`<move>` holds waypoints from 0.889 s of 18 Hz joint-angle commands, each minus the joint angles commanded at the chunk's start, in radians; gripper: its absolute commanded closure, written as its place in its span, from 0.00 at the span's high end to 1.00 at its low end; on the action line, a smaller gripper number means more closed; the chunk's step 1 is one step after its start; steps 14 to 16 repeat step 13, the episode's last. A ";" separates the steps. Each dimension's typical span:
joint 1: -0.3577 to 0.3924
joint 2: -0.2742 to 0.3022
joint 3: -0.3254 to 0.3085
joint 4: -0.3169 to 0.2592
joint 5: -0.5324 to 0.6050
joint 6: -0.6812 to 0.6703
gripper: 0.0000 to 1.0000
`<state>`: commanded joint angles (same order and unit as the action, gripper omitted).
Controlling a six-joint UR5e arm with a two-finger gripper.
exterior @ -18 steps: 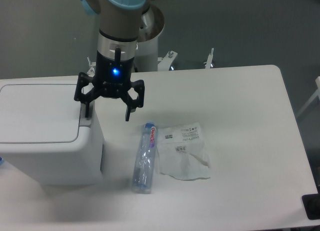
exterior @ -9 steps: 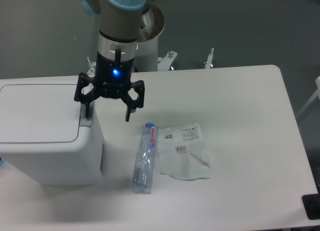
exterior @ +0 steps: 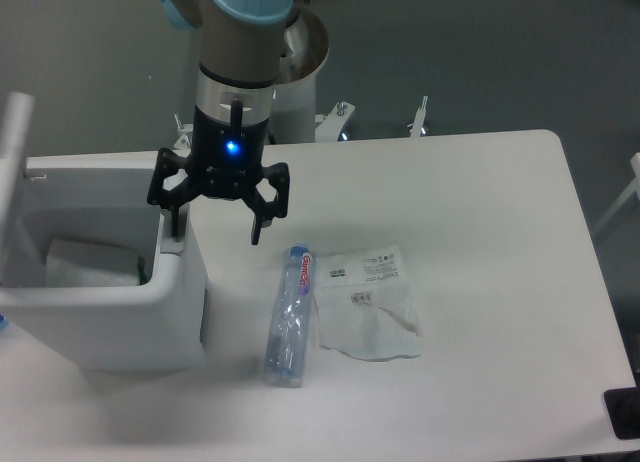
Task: Open the trash can
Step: 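Keep the gripper in place as the trash can lid swings up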
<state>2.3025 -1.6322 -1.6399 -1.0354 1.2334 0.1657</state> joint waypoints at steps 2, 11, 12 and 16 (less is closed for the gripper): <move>-0.002 0.023 0.003 0.000 -0.003 0.002 1.00; 0.074 0.045 0.072 -0.002 0.131 0.023 1.00; 0.090 0.043 0.068 -0.003 0.167 0.031 1.00; 0.098 0.043 0.063 -0.005 0.184 0.058 1.00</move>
